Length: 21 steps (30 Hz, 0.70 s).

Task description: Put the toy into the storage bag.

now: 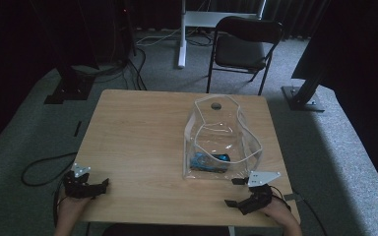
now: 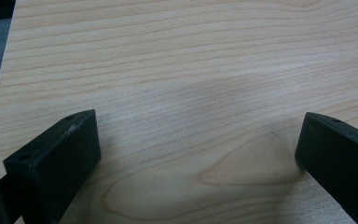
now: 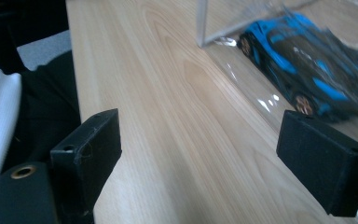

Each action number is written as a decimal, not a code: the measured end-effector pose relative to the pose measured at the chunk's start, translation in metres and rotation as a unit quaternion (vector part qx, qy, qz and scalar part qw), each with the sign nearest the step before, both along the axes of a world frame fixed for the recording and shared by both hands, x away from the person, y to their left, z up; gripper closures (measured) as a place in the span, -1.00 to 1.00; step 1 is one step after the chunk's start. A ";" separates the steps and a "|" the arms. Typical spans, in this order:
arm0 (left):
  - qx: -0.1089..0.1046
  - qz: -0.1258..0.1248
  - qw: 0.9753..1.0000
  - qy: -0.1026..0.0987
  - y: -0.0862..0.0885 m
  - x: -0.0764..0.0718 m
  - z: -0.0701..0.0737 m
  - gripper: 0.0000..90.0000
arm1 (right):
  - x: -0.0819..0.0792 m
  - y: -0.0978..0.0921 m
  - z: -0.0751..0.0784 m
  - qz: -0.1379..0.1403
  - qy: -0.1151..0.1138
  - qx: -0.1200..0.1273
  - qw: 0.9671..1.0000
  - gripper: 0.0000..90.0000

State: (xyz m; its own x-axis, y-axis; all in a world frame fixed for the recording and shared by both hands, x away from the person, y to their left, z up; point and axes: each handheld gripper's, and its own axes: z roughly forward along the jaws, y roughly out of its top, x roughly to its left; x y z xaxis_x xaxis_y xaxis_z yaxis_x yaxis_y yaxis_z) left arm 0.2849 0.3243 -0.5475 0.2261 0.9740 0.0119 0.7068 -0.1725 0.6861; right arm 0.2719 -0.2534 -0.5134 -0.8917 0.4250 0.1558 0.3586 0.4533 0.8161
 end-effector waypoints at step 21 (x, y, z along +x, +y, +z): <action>0.000 0.000 1.000 0.000 0.000 0.000 0.000 -0.99 | 0.008 -0.027 -0.033 -0.059 0.018 -0.042 0.997 -0.71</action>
